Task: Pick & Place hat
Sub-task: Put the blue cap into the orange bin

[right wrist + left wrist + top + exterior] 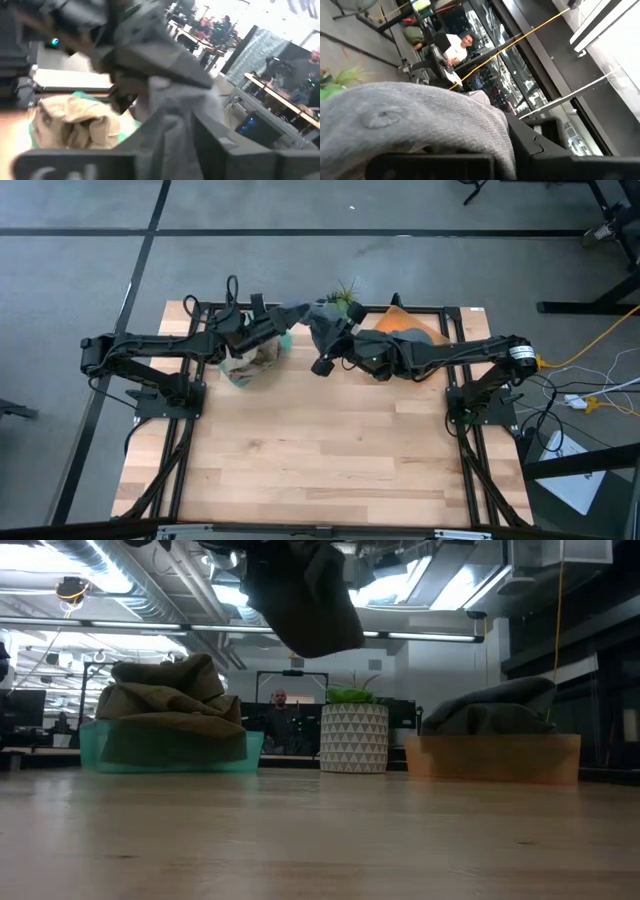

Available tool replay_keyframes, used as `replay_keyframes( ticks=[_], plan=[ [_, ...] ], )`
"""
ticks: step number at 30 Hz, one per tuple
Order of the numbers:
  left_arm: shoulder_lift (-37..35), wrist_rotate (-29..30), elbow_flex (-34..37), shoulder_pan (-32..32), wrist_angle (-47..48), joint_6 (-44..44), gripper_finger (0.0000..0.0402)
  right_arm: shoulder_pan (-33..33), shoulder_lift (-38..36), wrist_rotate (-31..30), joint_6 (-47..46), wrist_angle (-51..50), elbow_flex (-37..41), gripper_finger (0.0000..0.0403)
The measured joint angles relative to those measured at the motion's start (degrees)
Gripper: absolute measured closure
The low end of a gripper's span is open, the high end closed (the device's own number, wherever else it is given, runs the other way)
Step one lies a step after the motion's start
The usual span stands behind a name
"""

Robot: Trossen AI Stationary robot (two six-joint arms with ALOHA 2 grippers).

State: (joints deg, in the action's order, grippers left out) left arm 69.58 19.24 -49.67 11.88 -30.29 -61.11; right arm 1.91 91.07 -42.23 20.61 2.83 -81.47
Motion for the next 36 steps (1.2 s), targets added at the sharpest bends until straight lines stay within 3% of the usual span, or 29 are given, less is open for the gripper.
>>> replay_keyframes(
  ticks=[11,14,18,22,26,31,36],
  plan=[
    [-0.07,2.79,0.00,0.00,-5.12,-0.39,0.0387,0.94,0.04,0.33,0.68,2.48,0.00,0.0114],
    [-0.07,2.81,0.00,-0.33,-5.96,-2.20,0.0393,-0.38,0.75,-0.84,1.40,4.99,0.00,0.0085],
    [-0.07,4.10,0.00,-1.07,-6.19,-4.81,0.0391,-2.10,1.75,-1.39,2.42,6.96,0.00,0.0079],
    [-0.07,3.65,0.00,-1.48,-6.26,-5.60,0.0381,-2.62,2.16,-2.61,2.40,7.75,0.04,0.0096],
    [-0.07,3.28,0.00,-1.73,-6.39,-4.83,0.0387,-2.06,1.98,-4.82,4.63,10.29,0.04,0.0143],
    [-0.07,2.66,0.00,-1.73,-6.11,-5.63,0.0392,-0.61,1.95,-8.28,8.52,10.20,0.04,0.0238],
    [-0.07,0.33,0.00,-1.49,-5.89,-3.66,0.0372,0.68,1.95,-9.44,8.58,10.16,0.04,0.0356]
  ],
)
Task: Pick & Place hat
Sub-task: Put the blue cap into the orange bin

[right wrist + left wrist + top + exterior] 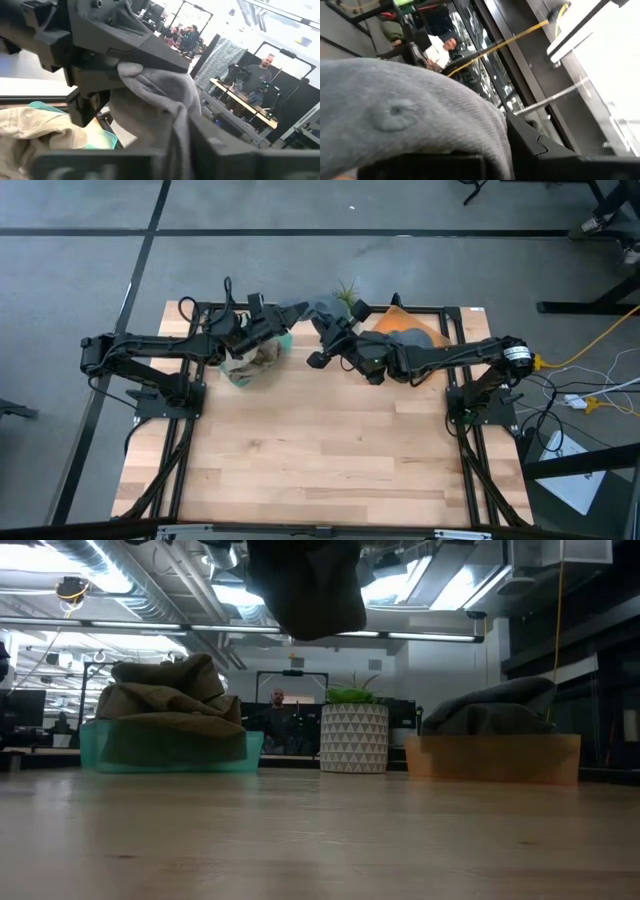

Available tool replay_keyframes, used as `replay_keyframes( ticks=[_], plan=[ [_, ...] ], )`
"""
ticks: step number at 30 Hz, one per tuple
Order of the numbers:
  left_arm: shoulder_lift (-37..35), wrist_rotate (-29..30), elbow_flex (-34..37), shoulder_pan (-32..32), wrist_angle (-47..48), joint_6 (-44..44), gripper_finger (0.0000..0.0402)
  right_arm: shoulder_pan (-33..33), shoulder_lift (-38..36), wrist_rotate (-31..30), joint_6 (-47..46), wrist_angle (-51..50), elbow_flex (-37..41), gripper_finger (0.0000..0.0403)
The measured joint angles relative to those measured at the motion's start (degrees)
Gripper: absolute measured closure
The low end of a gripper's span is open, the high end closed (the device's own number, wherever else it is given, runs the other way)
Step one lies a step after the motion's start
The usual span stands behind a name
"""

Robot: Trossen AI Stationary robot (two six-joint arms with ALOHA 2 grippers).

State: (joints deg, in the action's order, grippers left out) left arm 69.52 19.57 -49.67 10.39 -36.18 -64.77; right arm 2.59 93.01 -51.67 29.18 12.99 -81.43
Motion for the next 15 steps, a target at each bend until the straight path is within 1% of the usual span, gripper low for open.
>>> replay_keyframes(
  ticks=[1,2,7,10,13,15],
  plan=[
    [0.00,-1.01,0.00,0.20,-0.02,0.89,0.0368,0.28,0.00,-0.10,0.02,0.00,0.00,0.0376],
    [0.00,-2.30,0.00,0.40,-0.02,2.12,0.0364,0.56,-0.04,-0.21,0.05,-0.03,0.00,0.0386],
    [0.00,-8.51,0.00,1.12,-0.07,6.06,0.0342,1.69,-1.52,-0.39,-0.06,-0.92,0.00,0.0382],
    [-0.31,-11.75,0.00,1.09,-0.03,9.23,0.0320,2.45,-3.13,-2.08,-0.06,-1.60,0.00,0.0393],
    [-0.52,-14.97,0.00,1.06,-0.10,9.85,0.0291,2.90,-5.41,-3.44,-0.15,-2.98,0.00,0.0394],
    [-0.48,-16.77,0.00,1.07,0.11,8.79,0.0272,2.97,-6.52,-5.09,-0.19,-4.09,0.00,0.0394]
  ],
)
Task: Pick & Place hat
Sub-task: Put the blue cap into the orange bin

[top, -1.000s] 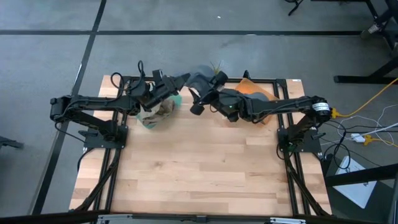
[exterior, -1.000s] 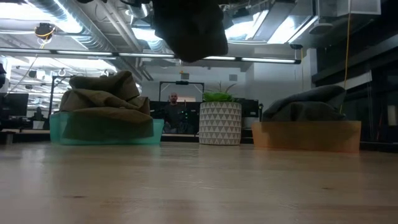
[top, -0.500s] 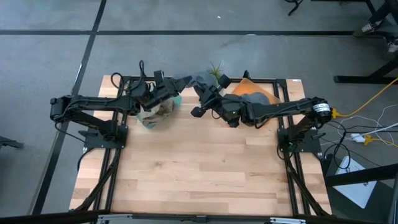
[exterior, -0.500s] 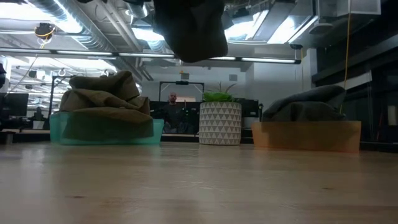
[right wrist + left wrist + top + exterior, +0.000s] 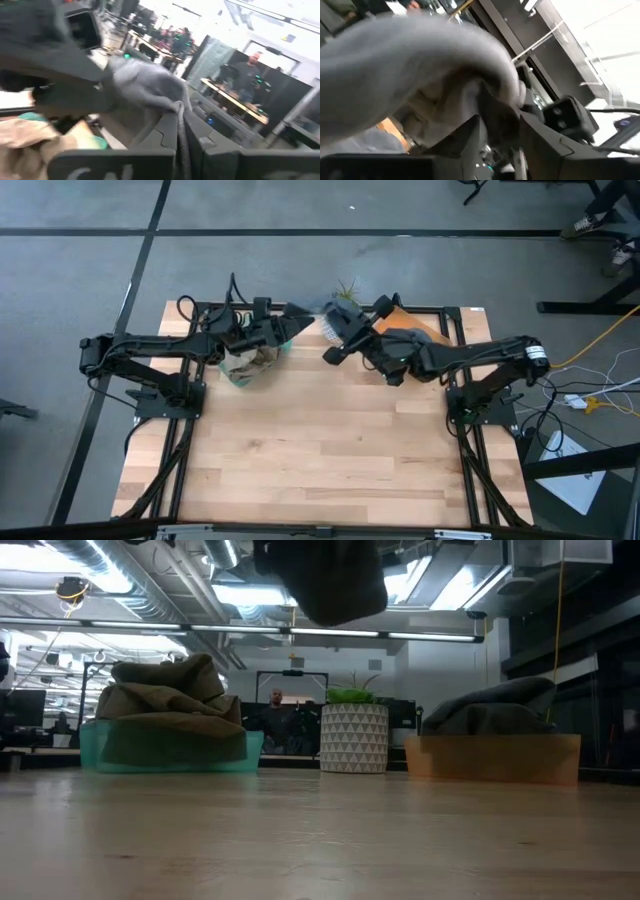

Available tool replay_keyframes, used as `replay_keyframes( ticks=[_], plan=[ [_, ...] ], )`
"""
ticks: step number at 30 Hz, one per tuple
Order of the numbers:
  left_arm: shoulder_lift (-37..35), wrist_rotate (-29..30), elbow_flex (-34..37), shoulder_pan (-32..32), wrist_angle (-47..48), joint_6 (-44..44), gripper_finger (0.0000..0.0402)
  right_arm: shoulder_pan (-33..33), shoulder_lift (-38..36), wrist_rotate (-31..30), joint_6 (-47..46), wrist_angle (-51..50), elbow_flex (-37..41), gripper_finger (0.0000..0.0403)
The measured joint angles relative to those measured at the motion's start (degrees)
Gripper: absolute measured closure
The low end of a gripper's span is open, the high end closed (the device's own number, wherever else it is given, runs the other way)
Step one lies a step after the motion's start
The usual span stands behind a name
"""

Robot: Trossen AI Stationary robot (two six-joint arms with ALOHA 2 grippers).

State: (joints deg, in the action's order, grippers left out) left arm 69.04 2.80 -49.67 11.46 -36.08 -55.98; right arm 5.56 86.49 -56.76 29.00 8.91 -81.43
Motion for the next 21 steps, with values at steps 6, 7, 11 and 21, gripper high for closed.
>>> replay_keyframes(
  ticks=[6,7,11,21],
  plan=[
    [0.00,-7.77,0.00,0.02,-0.07,-1.32,0.0238,0.00,-3.50,-4.64,-0.09,-7.30,0.00,0.0396],
    [-0.07,-9.54,0.00,0.02,-0.14,-1.32,0.0235,0.00,-4.33,-5.61,-0.13,-8.65,0.00,0.0396],
    [-0.64,-15.69,0.00,0.00,-0.11,-0.84,0.0231,0.00,-8.35,-8.05,-3.43,-18.56,0.00,0.0396],
    [-2.87,-19.40,0.00,0.00,0.02,2.98,0.0231,-1.99,-20.15,-13.10,-50.90,-70.54,2.80,0.0396]
  ],
)
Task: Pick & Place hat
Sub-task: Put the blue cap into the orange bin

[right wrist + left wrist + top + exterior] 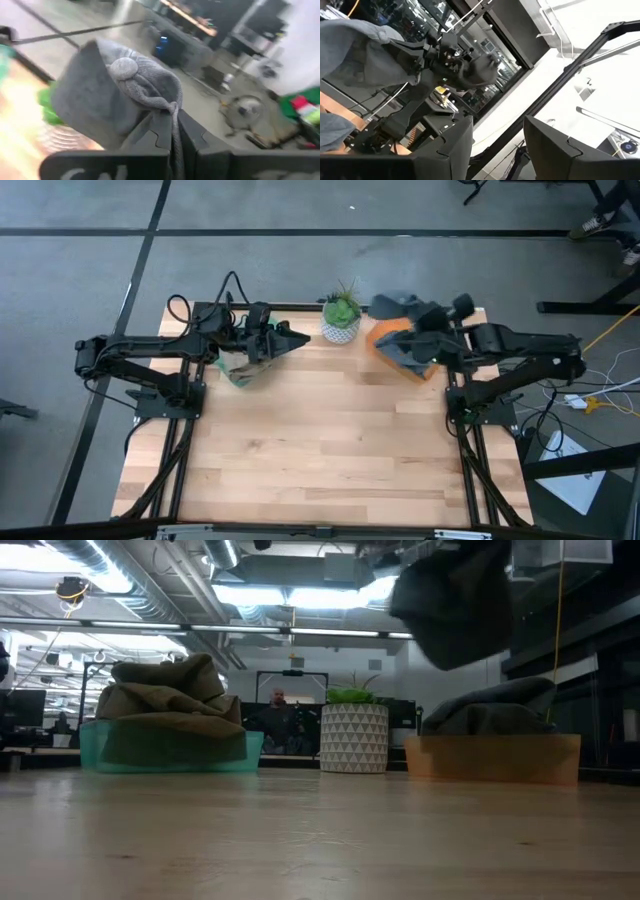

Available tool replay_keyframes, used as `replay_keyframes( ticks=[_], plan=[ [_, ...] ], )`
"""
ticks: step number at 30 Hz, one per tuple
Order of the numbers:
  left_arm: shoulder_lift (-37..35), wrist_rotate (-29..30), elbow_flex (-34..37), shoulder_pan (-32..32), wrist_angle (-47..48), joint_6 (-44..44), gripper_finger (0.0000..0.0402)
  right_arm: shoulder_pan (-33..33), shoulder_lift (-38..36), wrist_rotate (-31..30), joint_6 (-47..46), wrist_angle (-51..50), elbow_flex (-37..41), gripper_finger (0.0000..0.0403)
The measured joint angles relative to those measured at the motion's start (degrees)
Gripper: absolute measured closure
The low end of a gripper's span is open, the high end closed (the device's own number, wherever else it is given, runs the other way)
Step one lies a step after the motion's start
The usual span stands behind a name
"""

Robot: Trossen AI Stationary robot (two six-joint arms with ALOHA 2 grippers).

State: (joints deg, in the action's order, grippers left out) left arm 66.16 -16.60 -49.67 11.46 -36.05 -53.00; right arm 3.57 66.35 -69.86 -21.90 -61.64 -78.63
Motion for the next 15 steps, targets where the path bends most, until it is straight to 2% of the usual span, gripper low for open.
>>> replay_keyframes(
  ticks=[5,15],
  plan=[
    [-0.18,0.13,0.00,0.00,0.24,0.23,0.0231,-0.18,-3.86,-2.77,-7.35,-8.69,3.66,0.0396],
    [-0.19,-0.17,0.00,0.00,2.75,0.21,0.0231,-0.89,-10.97,-2.59,-21.08,-7.26,22.35,0.0396]
  ],
)
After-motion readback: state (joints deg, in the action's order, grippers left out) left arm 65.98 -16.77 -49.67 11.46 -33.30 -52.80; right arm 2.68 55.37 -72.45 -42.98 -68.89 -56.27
